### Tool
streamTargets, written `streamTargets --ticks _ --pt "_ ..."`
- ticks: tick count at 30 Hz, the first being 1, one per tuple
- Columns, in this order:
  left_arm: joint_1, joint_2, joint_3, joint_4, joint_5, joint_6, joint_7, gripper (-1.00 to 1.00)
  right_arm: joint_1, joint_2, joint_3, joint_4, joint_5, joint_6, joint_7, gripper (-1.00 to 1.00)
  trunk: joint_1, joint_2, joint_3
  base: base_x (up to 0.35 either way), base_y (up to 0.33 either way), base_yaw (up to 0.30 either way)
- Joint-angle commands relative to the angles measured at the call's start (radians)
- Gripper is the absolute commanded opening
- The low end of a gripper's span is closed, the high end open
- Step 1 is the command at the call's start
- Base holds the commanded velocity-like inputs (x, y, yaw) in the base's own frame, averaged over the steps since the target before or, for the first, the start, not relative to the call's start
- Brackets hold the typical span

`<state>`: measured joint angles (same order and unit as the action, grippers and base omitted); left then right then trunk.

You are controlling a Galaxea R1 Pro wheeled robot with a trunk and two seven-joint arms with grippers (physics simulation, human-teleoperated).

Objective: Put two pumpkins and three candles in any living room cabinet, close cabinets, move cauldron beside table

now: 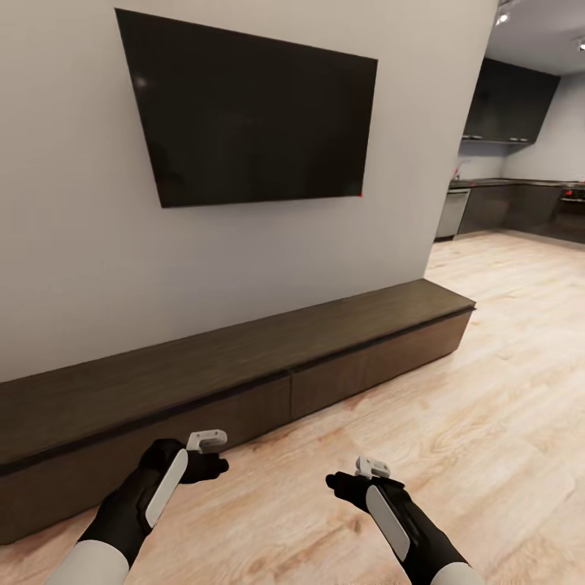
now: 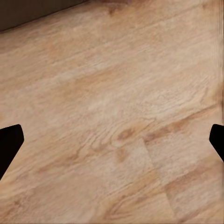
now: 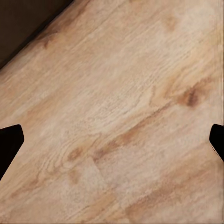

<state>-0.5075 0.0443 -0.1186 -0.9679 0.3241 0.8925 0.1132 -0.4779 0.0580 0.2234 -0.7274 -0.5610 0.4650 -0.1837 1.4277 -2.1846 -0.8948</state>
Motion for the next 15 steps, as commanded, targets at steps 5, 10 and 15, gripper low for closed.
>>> streamTargets --ticks 5,10,15 --pt "0.0 0.001 -0.005 -0.002 0.009 0.0 0.012 1.0 -0.001 -0.001 0.004 -0.001 -0.011 0.001 -0.01 1.0 0.0 0.0 0.002 0.0 0.0 -0.282" --pt "0.0 0.002 -0.006 -0.002 0.008 -0.001 0.012 1.0 -0.001 -0.001 0.003 -0.001 -0.011 0.001 -0.01 1.0 0.0 0.0 0.005 0.082 -0.061 -0.282" --pt "0.0 0.002 -0.006 -0.002 0.007 -0.002 0.013 1.0 -0.001 -0.001 0.003 -0.001 -0.018 0.001 -0.011 1.0 0.0 0.0 0.008 0.212 -0.172 -0.282"
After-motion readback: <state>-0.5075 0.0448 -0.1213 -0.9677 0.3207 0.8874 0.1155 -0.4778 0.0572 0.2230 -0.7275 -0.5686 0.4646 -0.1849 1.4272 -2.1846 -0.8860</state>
